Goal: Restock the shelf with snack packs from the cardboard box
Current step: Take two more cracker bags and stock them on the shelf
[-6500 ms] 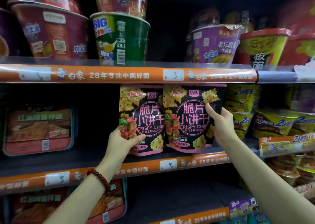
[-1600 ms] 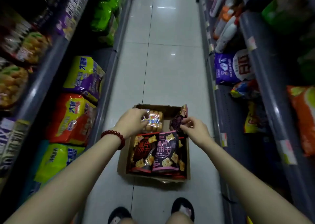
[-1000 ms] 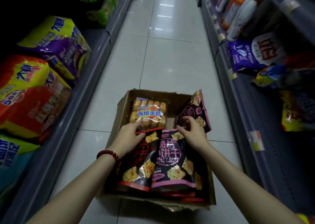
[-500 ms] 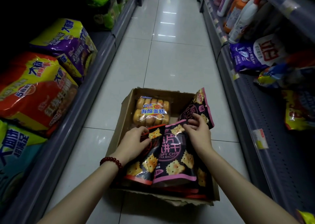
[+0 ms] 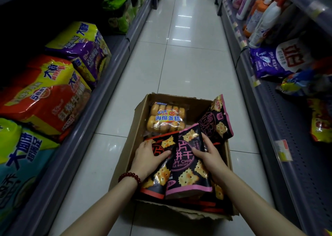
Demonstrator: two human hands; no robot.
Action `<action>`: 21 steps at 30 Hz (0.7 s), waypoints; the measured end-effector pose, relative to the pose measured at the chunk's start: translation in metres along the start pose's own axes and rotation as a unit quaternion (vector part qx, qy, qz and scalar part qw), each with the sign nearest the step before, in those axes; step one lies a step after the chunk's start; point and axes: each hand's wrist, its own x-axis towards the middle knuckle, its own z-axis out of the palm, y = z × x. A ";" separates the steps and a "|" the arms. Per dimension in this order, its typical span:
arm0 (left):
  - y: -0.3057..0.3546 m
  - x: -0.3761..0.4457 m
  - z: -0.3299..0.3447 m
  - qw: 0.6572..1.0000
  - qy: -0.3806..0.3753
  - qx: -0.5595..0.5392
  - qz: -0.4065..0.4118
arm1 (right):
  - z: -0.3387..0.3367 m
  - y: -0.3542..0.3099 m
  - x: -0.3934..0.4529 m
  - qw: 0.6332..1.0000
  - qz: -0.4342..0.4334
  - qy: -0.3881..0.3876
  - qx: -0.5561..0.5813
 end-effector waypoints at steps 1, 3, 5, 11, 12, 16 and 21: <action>0.000 -0.001 0.002 1.000 -0.011 0.001 -0.013 | -0.003 -0.001 -0.001 1.000 -0.009 0.004 0.009; 0.001 -0.001 0.007 0.998 -0.038 0.001 -0.040 | -0.010 -0.003 -0.003 0.999 -0.027 0.017 0.025; 0.005 -0.001 0.012 0.996 -0.061 0.006 -0.063 | -0.019 -0.006 -0.004 0.998 -0.036 0.033 0.044; 0.019 -0.002 0.016 0.993 -0.089 -0.018 -0.070 | -0.036 -0.011 -0.005 0.997 -0.043 0.034 0.053; 0.020 -0.002 0.015 0.992 -0.088 -0.070 -0.064 | -0.037 -0.012 -0.005 0.997 -0.047 0.033 0.057; 0.022 0.000 0.002 0.983 -0.065 -0.160 -0.069 | -0.038 -0.012 -0.004 0.996 -0.053 0.035 0.059; 0.003 0.004 -0.008 0.980 -0.093 -0.139 -0.106 | -0.038 -0.011 -0.006 0.997 -0.034 0.037 0.053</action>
